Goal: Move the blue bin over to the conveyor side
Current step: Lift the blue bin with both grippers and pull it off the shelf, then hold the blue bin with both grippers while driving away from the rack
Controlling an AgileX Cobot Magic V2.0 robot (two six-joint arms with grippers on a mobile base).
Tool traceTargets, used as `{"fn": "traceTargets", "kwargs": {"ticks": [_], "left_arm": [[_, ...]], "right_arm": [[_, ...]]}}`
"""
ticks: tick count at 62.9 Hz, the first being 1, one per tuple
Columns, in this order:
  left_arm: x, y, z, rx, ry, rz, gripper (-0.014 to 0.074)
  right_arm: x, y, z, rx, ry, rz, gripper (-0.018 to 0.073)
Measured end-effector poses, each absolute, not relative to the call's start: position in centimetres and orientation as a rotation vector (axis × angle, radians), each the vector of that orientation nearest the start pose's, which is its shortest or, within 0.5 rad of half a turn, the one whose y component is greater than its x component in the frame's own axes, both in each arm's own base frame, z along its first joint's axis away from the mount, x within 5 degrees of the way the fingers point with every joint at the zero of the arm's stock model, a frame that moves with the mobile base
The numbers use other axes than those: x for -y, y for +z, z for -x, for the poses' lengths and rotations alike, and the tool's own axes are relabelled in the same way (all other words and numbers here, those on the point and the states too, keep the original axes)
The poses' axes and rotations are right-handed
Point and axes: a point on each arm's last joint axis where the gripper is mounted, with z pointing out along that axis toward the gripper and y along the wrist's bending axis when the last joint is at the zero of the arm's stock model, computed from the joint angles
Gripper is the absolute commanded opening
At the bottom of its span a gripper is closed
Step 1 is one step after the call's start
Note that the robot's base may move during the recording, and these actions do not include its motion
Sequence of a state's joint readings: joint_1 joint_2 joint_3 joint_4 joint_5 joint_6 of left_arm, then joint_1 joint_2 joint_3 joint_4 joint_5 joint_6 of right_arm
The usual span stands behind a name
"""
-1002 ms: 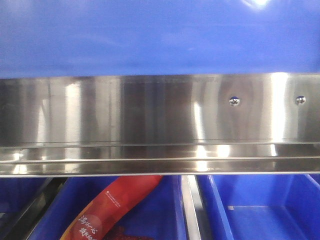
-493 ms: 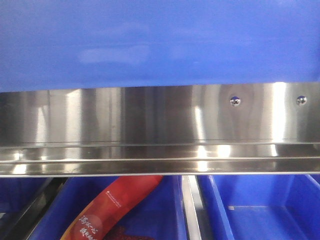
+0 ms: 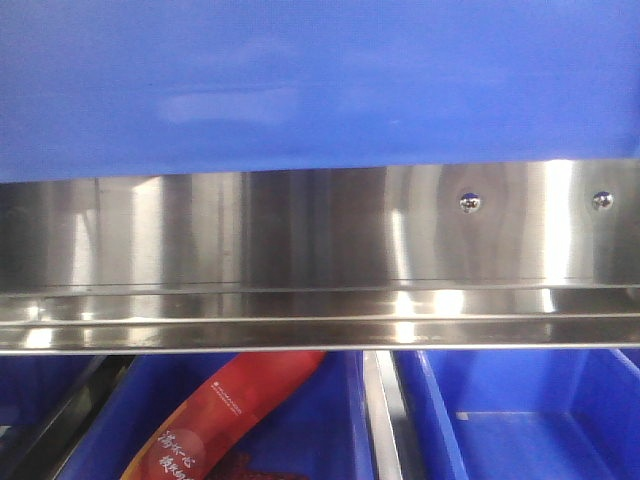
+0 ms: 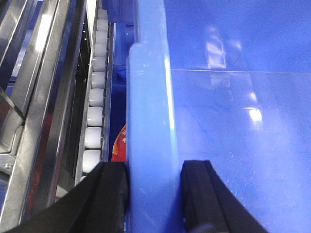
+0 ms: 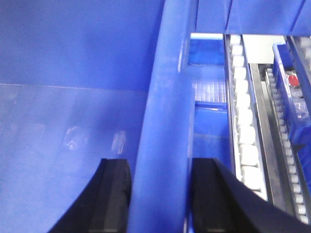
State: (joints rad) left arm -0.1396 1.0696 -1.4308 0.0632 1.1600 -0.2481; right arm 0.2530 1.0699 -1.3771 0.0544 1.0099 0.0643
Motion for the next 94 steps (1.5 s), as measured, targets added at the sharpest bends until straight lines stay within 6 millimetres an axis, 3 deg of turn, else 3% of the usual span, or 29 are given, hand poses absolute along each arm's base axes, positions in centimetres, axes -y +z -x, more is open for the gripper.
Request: {"fn": "traceTargets", "kwargs": {"ticks": [94], "left_arm": [[1.97,45.9,-18.29,-2.271,-0.115,0.125,-0.0018]], "right_arm": [[-5.36,45.45,-18.89,-2.172,0.254,0.199,-0.0081]]}}
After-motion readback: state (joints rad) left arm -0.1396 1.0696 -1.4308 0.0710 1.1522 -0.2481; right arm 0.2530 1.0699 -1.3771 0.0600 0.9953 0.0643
